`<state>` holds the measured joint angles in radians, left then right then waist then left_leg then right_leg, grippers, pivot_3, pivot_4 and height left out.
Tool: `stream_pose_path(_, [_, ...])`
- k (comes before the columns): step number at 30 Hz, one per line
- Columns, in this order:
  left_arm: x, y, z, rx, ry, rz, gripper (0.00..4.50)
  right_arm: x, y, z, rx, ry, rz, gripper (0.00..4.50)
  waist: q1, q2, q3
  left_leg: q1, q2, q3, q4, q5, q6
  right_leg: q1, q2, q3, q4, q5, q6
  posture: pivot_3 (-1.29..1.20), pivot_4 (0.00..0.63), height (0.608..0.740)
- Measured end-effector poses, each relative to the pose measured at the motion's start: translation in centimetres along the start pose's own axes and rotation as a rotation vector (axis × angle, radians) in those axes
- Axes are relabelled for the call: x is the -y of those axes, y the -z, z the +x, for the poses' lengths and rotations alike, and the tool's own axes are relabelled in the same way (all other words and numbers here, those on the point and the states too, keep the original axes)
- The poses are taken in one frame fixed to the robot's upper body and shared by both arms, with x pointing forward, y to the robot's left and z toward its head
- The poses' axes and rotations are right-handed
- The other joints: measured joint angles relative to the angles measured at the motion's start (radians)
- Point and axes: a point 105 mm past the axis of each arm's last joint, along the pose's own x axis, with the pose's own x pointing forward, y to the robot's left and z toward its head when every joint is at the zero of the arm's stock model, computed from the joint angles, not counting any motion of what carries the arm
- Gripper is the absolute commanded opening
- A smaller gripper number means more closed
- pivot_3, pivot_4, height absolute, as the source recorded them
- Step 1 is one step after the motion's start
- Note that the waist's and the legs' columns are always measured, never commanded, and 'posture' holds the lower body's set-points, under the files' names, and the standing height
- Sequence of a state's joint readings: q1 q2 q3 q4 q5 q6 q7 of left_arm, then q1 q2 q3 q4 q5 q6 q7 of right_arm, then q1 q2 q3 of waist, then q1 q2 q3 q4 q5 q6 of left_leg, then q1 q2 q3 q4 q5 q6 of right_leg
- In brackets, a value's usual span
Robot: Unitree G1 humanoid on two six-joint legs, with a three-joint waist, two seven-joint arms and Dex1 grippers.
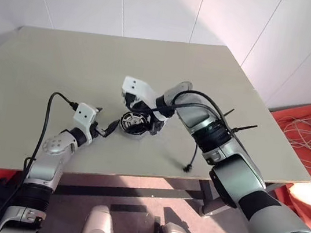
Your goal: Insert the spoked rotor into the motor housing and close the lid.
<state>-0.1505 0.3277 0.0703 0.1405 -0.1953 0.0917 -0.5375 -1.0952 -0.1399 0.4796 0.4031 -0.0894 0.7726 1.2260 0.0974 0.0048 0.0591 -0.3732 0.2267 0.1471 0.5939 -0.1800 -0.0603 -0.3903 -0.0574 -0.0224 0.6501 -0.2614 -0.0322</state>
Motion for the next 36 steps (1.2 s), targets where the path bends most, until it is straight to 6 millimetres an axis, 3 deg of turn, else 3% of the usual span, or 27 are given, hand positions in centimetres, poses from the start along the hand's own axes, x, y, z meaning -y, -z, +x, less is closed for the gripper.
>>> stream_pose_path(4, [0.2,-0.3,0.3,0.01,0.008,0.002,4.5,0.8,-6.5,-2.6,0.193,0.075,-0.02,4.47,0.002,0.0,0.0,0.0,-0.001,0.0,-0.001,0.0,0.0,0.001,0.0,0.0,-0.001,0.0,0.0,0.0,0.0,0.74])
stream_pose_path(6, [0.2,-0.3,0.3,0.006,0.011,-0.004,4.5,1.6,-7.7,-3.8,0.253,0.131,-0.014,4.47,0.003,-0.001,0.0,0.001,-0.001,0.0,-0.001,0.0,0.0,0.002,-0.001,0.0,-0.002,0.0,0.0,0.0,0.0,0.74])
stream_pose_path(8, [0.2,-0.1,0.3,-0.007,0.012,-0.014,4.5,2.6,-7.4,-4.4,0.28,0.191,0.009,4.47,0.004,-0.001,0.0,0.001,-0.002,0.0,-0.001,0.0,0.0,0.003,-0.001,0.0,-0.003,0.0,0.0,0.0,0.0,0.74])
stream_pose_path(15, [-0.4,-0.6,0.1,-0.016,0.021,0.008,4.5,4.8,-2.0,-5.4,0.254,0.304,0.161,4.47,0.002,-0.001,0.0,0.001,-0.001,0.0,-0.003,0.002,-0.003,0.001,0.0,0.0,-0.003,0.001,0.002,0.0,0.0,0.74])
stream_pose_path(22, [-2.5,-0.7,-0.9,-0.029,-0.009,0.047,4.5,6.8,2.8,-8.1,0.241,0.462,0.221,4.47,0.003,-0.001,0.0,0.001,-0.001,0.0,-0.005,0.002,-0.003,0.002,0.0,0.0,-0.005,0.002,0.004,0.0,0.0,0.74])
stream_pose_path(26, [-3.5,-0.4,-1.3,-0.036,-0.031,0.055,4.5,7.5,6.8,-9.8,0.181,0.579,0.257,4.47,0.008,-0.001,0.0,0.001,-0.002,0.0,-0.006,0.002,-0.003,0.003,0.0,-0.001,-0.007,0.003,0.004,0.0,0.0,0.74])
stream_pose_path(30, [-3.4,-0.5,-1.4,-0.033,-0.027,0.057,4.5,6.4,12.8,-11.1,0.082,0.667,0.373,4.47,0.016,-0.001,0.0,0.003,-0.002,0.0,-0.007,0.001,-0.002,0.005,-0.001,-0.001,-0.009,0.003,0.005,0.0,0.0,0.74])
stream_pose_path(33, [-3.1,-0.4,-1.3,-0.034,-0.02,0.053,4.5,4.2,16.1,-10.7,0.02,0.671,0.456,3.54,0.014,-0.001,0.0,0.005,-0.002,0.0,-0.01,0.002,-0.004,0.005,0.0,0.0,-0.008,0.003,0.005,0.0,0.0,0.74])
stream_pose_path(36, [-2.7,-0.5,-1.0,-0.029,-0.006,0.047,4.5,2.6,16.3,-10.2,0.017,0.652,0.484,2.52,0.002,0.0,0.0,0.008,-0.002,0.001,-0.014,0.005,-0.007,0.004,0.0,0.0,-0.008,0.002,0.004,0.0,0.0,0.74])
